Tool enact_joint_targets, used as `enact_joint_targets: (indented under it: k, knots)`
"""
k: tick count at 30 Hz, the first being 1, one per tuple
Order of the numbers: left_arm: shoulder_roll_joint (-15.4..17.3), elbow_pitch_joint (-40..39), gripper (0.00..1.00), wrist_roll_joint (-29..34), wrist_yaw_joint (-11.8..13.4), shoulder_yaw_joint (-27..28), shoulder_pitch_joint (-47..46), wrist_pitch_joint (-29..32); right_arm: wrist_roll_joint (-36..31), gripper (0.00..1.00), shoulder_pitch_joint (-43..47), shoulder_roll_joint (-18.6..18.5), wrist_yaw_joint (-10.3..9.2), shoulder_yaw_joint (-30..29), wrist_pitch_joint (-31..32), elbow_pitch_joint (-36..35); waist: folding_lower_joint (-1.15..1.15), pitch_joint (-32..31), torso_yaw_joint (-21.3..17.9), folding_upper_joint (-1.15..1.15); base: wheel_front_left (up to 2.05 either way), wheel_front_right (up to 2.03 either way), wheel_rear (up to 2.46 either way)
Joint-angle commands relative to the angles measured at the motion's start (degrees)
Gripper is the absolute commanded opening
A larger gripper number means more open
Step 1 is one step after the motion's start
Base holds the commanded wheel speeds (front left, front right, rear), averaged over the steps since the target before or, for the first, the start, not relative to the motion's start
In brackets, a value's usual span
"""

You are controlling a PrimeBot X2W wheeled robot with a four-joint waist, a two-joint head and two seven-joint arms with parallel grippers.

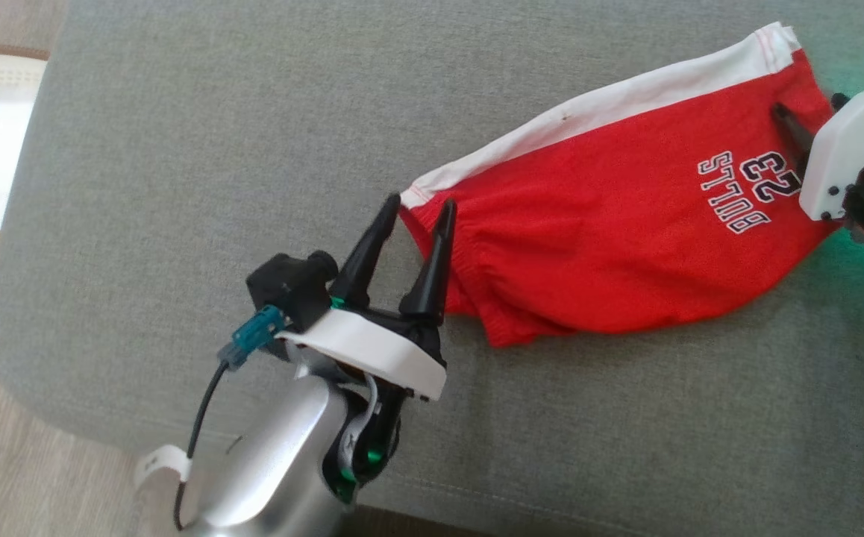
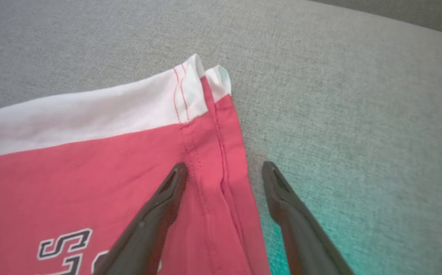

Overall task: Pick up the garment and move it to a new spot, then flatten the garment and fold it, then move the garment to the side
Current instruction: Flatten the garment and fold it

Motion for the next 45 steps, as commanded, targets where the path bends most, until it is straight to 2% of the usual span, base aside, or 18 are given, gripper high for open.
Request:
enact_joint_targets:
  k: [1, 5, 6, 7, 11, 15, 20, 25, 29, 33, 40, 45]
  knots:
    - [0.7, -2.3, 1.00, 0.7, 0.0, 2.4, -0.1, -0.7, -0.5, 1.00, 0.2, -0.1, 0.39, 0.6, 0.8, -1.6, 0.00, 0.1, 0.2, 0.00, 0.00, 0.00, 0.00]
    - [0.5, -3.6, 1.00, 4.6, -0.4, 3.7, 1.0, -0.7, -2.4, 1.00, 0.9, 0.8, 0.39, -0.1, 3.8, -0.8, 0.00, 0.1, 0.8, 0.00, 0.00, 0.00, 0.00]
    - [0.4, -3.9, 1.00, 5.6, -0.6, 4.0, 1.3, -0.7, -2.5, 0.67, 1.0, 1.1, 0.39, -0.1, 4.2, -0.6, 0.00, 0.0, 1.0, 0.00, 0.00, 0.00, 0.00]
    - [0.4, -4.2, 1.00, 6.7, -0.7, 4.4, 1.5, -0.7, -2.4, 0.00, 1.2, 1.7, 0.39, -0.3, 4.2, -0.6, 0.00, -0.3, 1.0, 0.00, 0.00, 0.00, 0.00]
    - [0.1, -5.7, 1.00, 10.3, -1.3, 6.6, 3.3, -0.7, 0.5, 0.00, 1.4, 4.9, 0.39, -2.6, 4.3, -1.0, 0.00, -1.2, 0.1, 0.00, 0.00, 0.00, 0.00]
    - [0.0, -7.2, 1.00, 14.3, -2.2, 9.8, 5.3, -0.7, 2.9, 0.00, 1.1, 6.9, 0.39, -8.9, 2.8, -1.5, 0.00, -2.4, -2.0, 0.00, 0.00, 0.00, 0.00]
    - [-0.1, -8.3, 1.00, 18.5, -4.0, 13.9, 10.6, -0.7, 2.5, 0.00, 4.0, 4.6, 0.39, -18.9, 1.3, 0.3, 0.00, -6.6, -3.7, 0.00, 0.00, 0.00, 0.00]
    - [-0.2, -7.7, 1.00, 21.0, -5.8, 17.1, 14.4, -0.7, -0.7, 0.00, 4.2, 1.1, 0.39, -29.3, 0.7, 2.0, 0.00, -8.8, -4.1, 0.00, 0.00, 0.00, 0.00]
    - [-0.4, -7.4, 1.00, 21.4, -6.5, 18.9, 16.7, -0.7, -2.9, 0.00, 3.7, 0.2, 0.39, -33.6, 1.4, 1.5, 0.00, -10.2, -4.1, 0.00, 0.00, 0.00, 0.00]
    - [-0.5, -7.2, 1.00, 20.5, -6.6, 19.0, 18.6, -0.7, -3.9, 0.00, 3.1, 3.1, 0.39, -32.5, 2.9, -1.1, 0.00, -11.2, -4.1, 0.00, 0.00, 0.00, 0.00]
    - [-0.5, -6.4, 1.00, 18.0, -5.6, 16.7, 19.8, -0.7, -2.7, 0.00, 3.0, 15.0, 0.39, -22.2, 6.2, -6.6, 0.00, -12.0, -3.1, 0.00, 0.00, 0.00, 0.00]
    - [-0.5, -5.5, 1.00, 17.4, -5.6, 15.1, 19.8, -0.7, -2.3, 0.00, 2.6, 17.5, 0.39, -17.5, 5.4, -5.5, 0.00, -12.3, -1.5, 0.00, 0.00, 0.00, 0.00]
